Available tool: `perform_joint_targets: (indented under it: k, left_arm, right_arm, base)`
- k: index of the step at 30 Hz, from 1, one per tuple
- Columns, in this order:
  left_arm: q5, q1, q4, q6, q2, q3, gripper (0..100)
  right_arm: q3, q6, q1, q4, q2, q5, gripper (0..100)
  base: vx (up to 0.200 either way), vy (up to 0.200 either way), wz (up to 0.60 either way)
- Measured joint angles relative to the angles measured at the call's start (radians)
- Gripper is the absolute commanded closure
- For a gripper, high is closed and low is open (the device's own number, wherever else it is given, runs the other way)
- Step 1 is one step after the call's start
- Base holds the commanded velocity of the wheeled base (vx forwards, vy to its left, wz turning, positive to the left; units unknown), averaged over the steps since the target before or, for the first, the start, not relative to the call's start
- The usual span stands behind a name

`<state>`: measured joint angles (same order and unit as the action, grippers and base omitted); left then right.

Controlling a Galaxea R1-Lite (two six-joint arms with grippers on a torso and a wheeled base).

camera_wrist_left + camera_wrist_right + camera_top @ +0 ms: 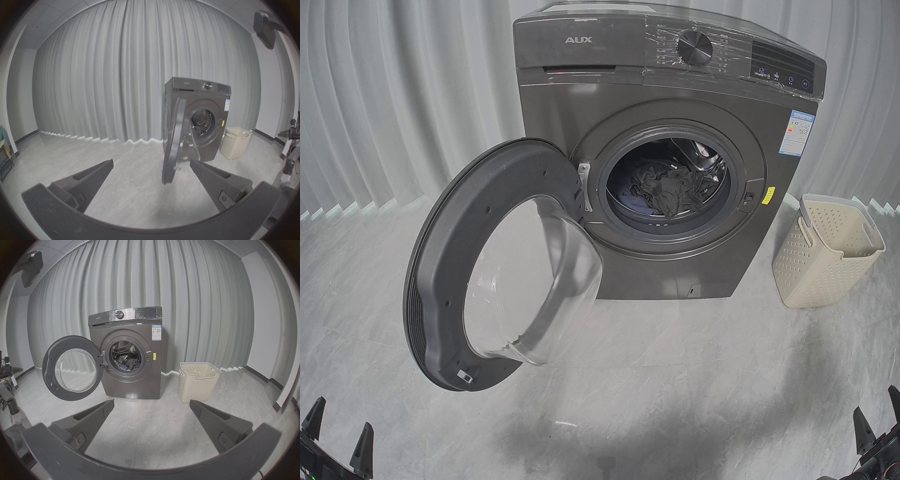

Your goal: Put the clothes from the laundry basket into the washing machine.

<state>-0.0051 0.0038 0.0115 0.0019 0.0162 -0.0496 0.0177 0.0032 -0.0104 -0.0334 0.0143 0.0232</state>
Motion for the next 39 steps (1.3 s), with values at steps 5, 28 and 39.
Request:
perform_joint_targets:
  k: [5,28,39]
  left_arm:
    - [-0.062,-0.004,-0.003,-0.002,0.052,-0.087,0]
    - [-0.32,-0.164,0.394,-0.004,0.978,-0.372,0]
    - [-0.322,-0.274,0.58,-0.009,1.21,-0.42,0]
  right_arm:
    - [0.0,0.0,0.0,0.0,0.0,0.0,0]
    - [0.0,0.0,0.0,0.0,0.001,0.0,0]
    - [0.0,0.0,0.0,0.0,0.001,0.0,0]
  base:
    - [0.0,0.0,0.0]
    - [0.0,0.0,0.0]
    - [0.0,0.0,0.0]
